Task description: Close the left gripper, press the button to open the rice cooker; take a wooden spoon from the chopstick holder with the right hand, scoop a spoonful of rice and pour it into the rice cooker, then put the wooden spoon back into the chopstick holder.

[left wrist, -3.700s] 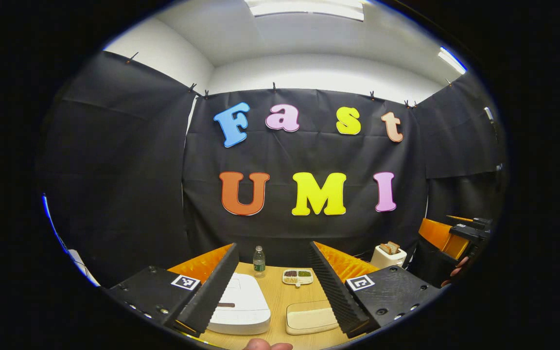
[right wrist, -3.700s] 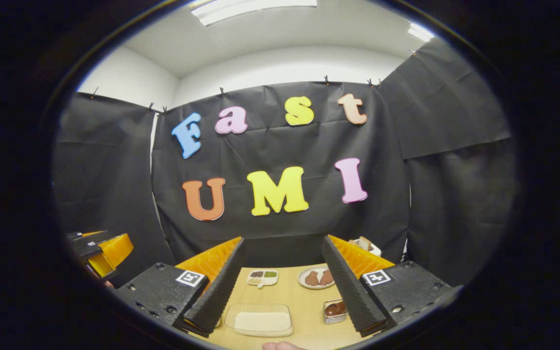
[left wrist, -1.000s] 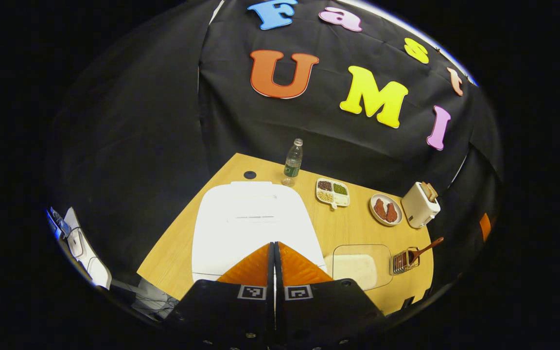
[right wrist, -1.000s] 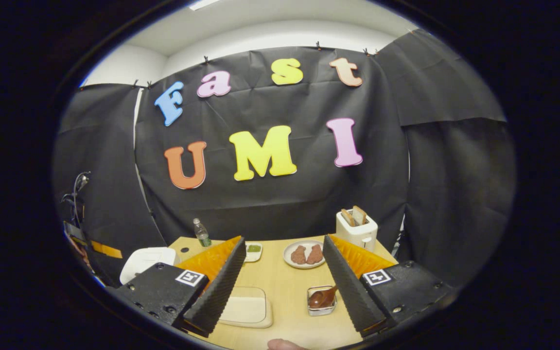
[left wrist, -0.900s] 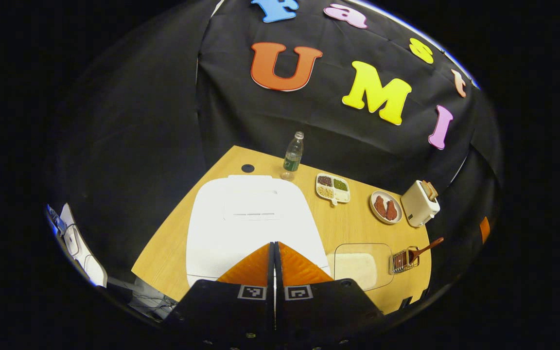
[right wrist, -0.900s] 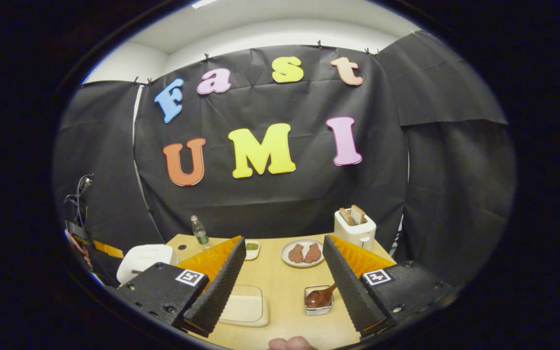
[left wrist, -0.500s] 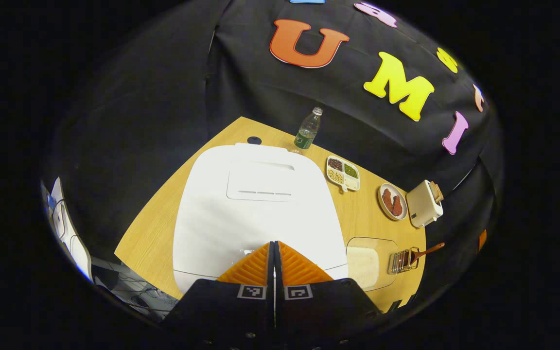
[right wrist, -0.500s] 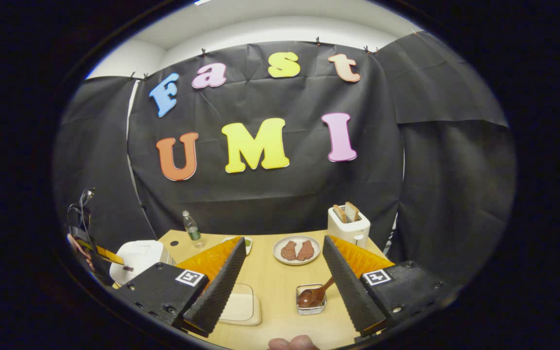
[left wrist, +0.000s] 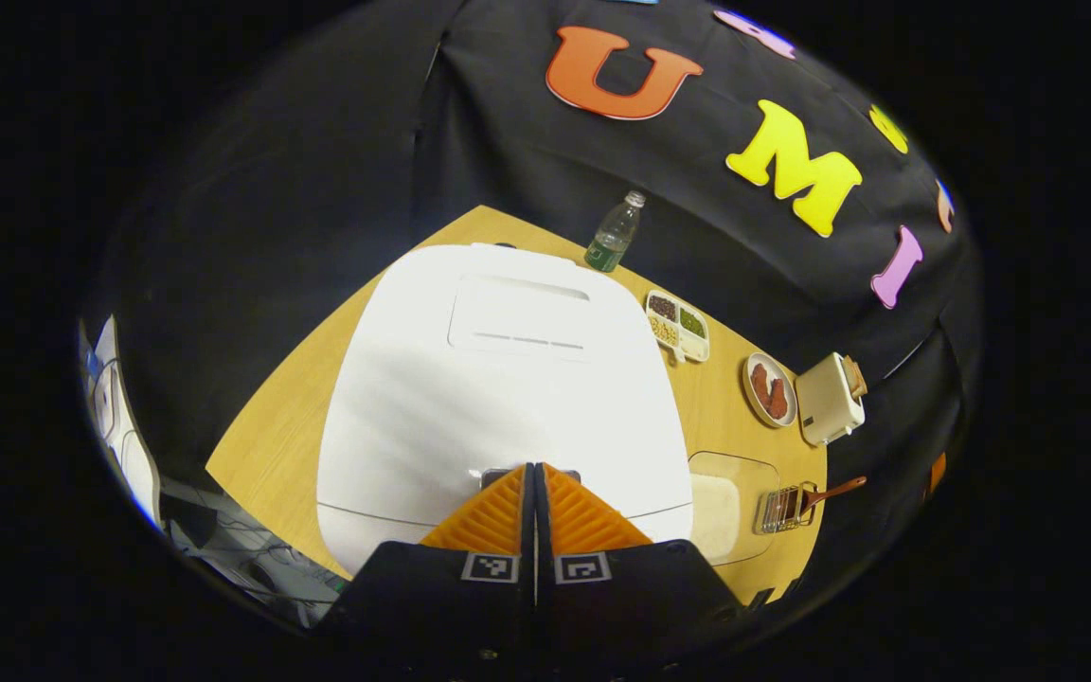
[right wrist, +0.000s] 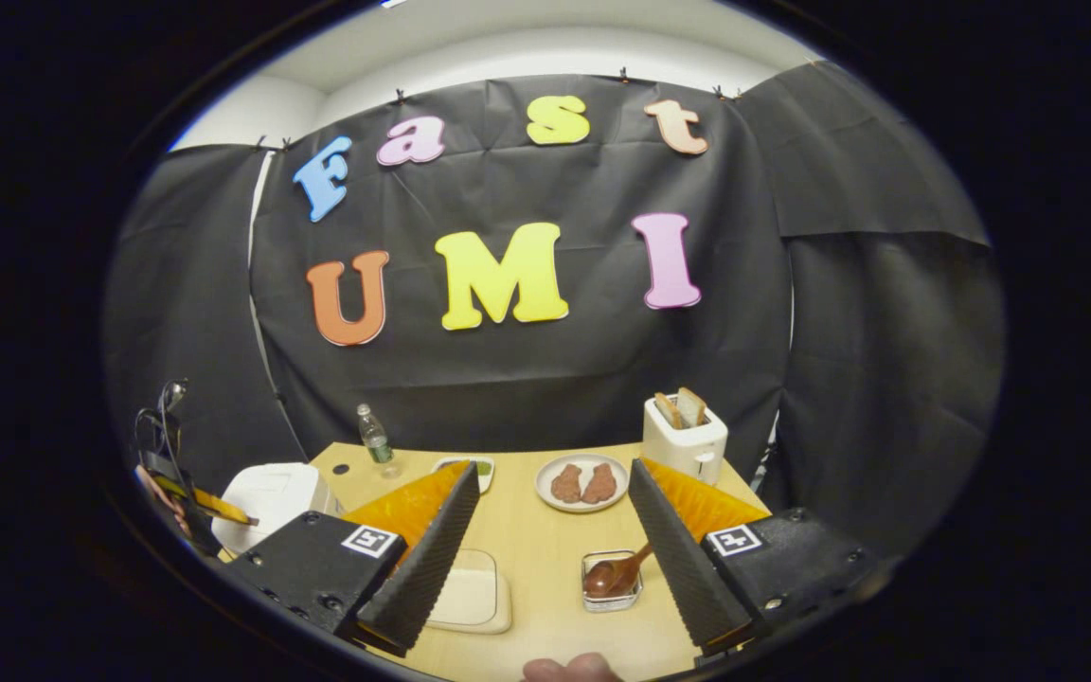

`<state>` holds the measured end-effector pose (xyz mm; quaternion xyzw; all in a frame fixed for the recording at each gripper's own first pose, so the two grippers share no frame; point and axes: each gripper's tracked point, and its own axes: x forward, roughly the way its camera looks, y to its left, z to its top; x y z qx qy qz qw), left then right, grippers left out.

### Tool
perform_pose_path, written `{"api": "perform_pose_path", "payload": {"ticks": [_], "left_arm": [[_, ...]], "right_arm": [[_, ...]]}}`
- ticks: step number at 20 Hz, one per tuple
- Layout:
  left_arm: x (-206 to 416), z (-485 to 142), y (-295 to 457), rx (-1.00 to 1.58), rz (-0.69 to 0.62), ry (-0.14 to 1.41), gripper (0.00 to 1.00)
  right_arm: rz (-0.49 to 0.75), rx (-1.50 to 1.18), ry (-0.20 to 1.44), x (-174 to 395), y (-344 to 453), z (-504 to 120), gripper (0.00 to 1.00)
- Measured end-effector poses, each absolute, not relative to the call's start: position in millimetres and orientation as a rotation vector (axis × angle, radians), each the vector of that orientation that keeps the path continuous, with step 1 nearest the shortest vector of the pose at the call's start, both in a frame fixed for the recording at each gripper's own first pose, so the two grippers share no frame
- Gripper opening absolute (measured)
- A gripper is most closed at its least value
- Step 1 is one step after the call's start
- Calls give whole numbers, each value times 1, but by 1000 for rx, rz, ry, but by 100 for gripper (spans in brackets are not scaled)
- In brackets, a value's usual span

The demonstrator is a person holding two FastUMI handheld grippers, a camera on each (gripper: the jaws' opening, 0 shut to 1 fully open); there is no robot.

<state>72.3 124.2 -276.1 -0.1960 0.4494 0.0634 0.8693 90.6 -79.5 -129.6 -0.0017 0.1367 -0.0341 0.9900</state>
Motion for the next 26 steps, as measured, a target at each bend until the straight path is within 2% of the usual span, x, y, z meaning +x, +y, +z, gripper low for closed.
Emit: {"api": "perform_pose_path", "payload": {"ticks": [4,7,12,17,21,22,23,25,26], "left_arm": [[70,-281,123,-437,111,960,1],[72,-274,125,-437,126,918,1],[94,-216,126,-438,146,690,1],[125,-148,137,-336,150,463,2],[137,-121,129,-298,124,408,17],[135,-113,126,-269,121,385,25],[134,-102,124,-226,115,349,28],[125,-86,116,-151,103,298,45],[119,-79,114,-123,102,276,67]], "right_arm": [[-48,25,281,88,-68,-137,100],[-20,24,286,84,-58,-135,100],[-39,-9,213,74,-72,-104,100],[-70,-35,147,66,-86,-74,98],[-76,-32,130,59,-87,-64,100],[-67,-30,122,57,-84,-60,99],[-70,-33,110,56,-83,-55,99],[-74,-32,100,52,-86,-53,100],[-71,-25,104,50,-85,-53,100]]}}
